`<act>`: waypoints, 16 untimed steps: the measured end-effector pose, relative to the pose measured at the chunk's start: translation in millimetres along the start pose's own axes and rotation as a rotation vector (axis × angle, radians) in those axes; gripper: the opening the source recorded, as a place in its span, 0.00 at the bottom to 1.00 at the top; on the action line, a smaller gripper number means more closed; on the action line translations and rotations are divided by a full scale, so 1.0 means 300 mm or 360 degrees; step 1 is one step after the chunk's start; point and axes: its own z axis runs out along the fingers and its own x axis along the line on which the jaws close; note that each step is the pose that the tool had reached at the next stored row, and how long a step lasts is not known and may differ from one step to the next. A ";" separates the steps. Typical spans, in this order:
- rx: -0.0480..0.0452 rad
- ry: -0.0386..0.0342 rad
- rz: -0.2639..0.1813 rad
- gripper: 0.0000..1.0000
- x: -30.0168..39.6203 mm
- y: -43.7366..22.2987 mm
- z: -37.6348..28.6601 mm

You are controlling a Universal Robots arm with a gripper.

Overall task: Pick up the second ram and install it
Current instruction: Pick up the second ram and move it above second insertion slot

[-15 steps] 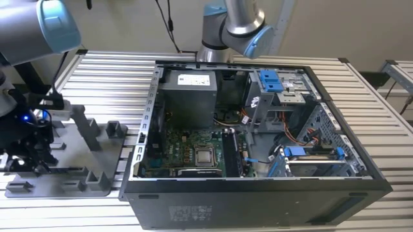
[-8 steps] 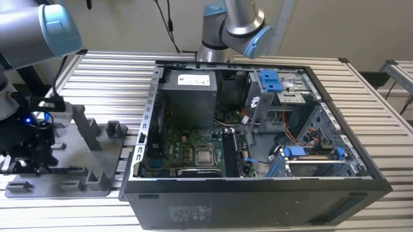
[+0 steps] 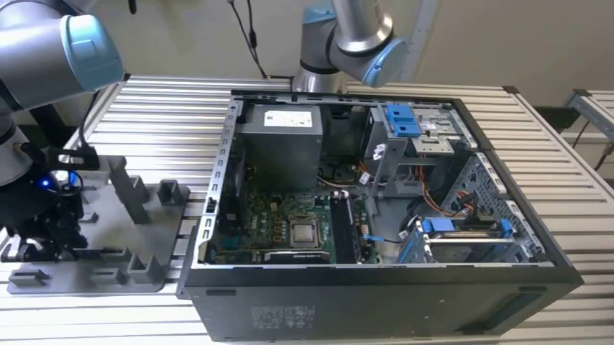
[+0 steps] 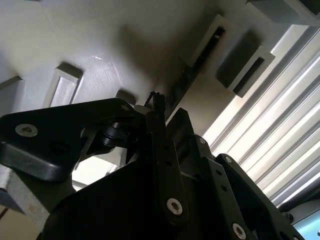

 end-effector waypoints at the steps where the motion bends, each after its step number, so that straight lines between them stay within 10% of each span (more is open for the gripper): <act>1: 0.0000 0.0000 -0.0003 0.30 0.000 0.000 0.003; 16: 0.0000 0.0000 -0.0009 0.30 0.000 0.001 0.012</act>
